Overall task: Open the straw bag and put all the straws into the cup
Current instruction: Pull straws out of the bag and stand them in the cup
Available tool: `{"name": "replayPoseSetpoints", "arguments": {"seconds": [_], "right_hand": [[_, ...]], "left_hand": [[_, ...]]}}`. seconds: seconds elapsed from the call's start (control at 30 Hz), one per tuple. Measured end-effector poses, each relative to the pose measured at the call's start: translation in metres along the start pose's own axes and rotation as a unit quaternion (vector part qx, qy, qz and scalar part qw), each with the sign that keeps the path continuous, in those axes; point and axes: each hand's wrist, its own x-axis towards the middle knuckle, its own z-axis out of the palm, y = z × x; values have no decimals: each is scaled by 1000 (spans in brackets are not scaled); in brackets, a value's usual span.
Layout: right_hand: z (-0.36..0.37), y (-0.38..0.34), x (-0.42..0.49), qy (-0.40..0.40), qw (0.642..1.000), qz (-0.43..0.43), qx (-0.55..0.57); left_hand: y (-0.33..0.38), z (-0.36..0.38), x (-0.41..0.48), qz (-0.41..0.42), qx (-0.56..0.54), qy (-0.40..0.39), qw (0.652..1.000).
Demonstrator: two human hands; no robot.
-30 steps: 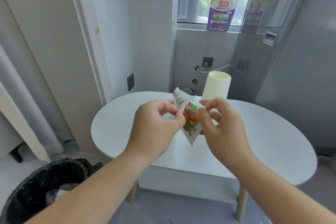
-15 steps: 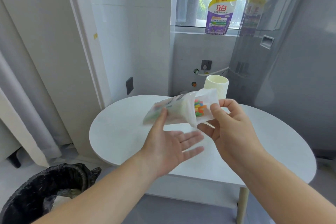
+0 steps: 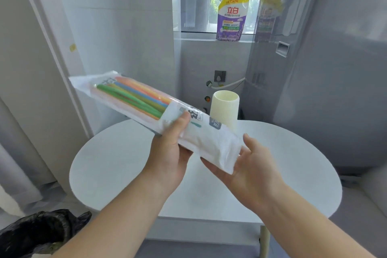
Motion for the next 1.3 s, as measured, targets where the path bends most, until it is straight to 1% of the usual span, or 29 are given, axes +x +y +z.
{"name": "replayPoseSetpoints", "arguments": {"seconds": [0.1, 0.2, 0.33, 0.47, 0.57, 0.63, 0.7, 0.77, 0.83, 0.93, 1.0, 1.03, 1.13, 1.3], "right_hand": [[-1, 1, 7, 42, 999, 10, 3], [-3, 3, 17, 85, 996, 9, -9], [-7, 6, 29, 95, 995, 37, 11], [-6, 13, 33, 101, 994, 38, -19], [-7, 14, 37, 121, 992, 23, -38], [-5, 11, 38, 127, 991, 4, -44], [-3, 7, 37, 114, 990, -21, -75], [-1, 4, 36, 94, 986, -42, -134], [-2, 3, 34, 73, 969, -67, -228], [-3, 1, 29, 48, 914, -128, -381], [-3, 1, 27, 29, 882, -171, -439], [-3, 2, 27, 20, 874, -185, -450], [-3, 5, 28, -1, 875, -203, -440], [-8, -2, 32, -5, 855, -237, -461]], "left_hand": [[-6, 5, 0, 63, 95, -24, 993], [-10, 7, 0, 96, 161, -54, 981], [-11, 3, 3, 119, 192, -75, 971], [-7, -3, 6, 117, 194, -70, 971], [0, -10, 6, 80, 186, -58, 978], [3, -19, 5, 29, 163, -54, 985], [4, -29, 7, -35, 119, -40, 991], [6, -39, 8, -78, 64, -22, 995], [10, -47, 9, -91, 24, -11, 996], [13, -58, 10, -97, -13, 15, 995], [13, -63, 9, -103, -27, 32, 994], [13, -64, 8, -106, -30, 35, 993], [12, -64, 6, -110, -38, 36, 993], [9, -60, 2, -110, -46, 32, 992]]}}
